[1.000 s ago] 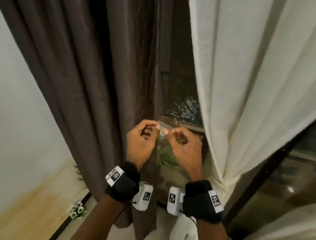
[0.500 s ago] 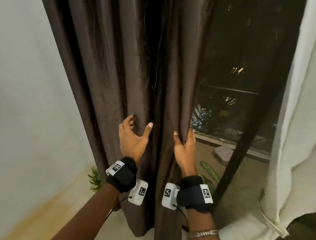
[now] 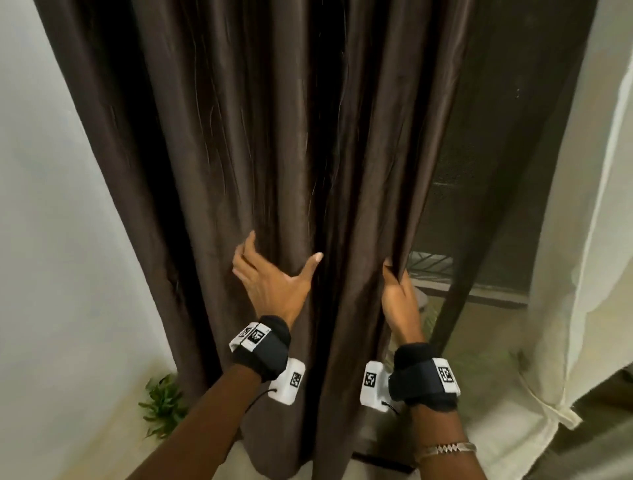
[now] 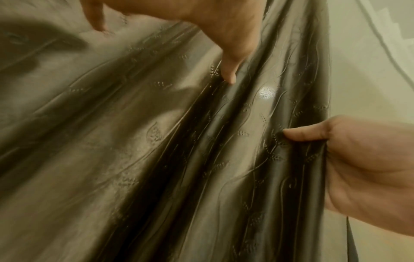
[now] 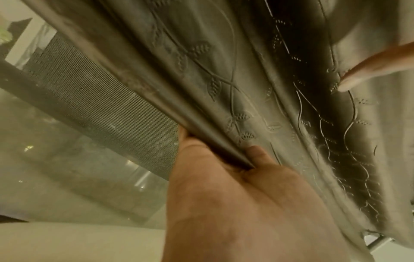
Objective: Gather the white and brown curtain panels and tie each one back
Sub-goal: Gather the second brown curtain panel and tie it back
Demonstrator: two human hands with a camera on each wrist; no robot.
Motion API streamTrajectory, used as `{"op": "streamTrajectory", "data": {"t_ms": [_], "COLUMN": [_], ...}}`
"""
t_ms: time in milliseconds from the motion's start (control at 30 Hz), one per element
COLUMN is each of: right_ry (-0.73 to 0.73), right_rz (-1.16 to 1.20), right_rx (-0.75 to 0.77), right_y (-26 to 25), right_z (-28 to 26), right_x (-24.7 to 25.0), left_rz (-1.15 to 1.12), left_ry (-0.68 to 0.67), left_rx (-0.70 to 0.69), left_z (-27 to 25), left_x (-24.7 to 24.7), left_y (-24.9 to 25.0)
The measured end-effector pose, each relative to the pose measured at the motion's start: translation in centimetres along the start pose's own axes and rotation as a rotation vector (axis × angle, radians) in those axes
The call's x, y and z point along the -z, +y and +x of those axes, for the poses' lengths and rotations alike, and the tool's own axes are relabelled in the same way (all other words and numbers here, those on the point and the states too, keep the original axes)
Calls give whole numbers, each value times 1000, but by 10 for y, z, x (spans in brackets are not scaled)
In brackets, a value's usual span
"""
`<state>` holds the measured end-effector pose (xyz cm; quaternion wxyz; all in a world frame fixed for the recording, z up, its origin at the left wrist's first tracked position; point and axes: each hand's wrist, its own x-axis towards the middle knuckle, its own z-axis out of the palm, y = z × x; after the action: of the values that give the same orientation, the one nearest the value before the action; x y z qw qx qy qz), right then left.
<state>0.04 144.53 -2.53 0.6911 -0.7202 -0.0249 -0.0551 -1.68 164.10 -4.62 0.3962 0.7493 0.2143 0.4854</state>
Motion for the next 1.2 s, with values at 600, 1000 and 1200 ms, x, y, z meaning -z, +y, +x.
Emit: {"op": "streamTrajectory", "data": {"t_ms": [600, 1000, 1200], "right_ry": [21, -1, -27], "right_rz": [-176, -83, -69], "right_rx": [218, 84, 70], "right_y": [-56, -54, -60], "right_z": [-16, -9, -8], "right_x": [-93, -100, -111], "left_rz": [-324, -392, -283], "left_ry": [-685, -418, -490], "left_rx": [-478, 159, 92], "left_z": [5, 133, 140], "left_x": [34, 46, 17], "left_y": [0, -45, -48]}}
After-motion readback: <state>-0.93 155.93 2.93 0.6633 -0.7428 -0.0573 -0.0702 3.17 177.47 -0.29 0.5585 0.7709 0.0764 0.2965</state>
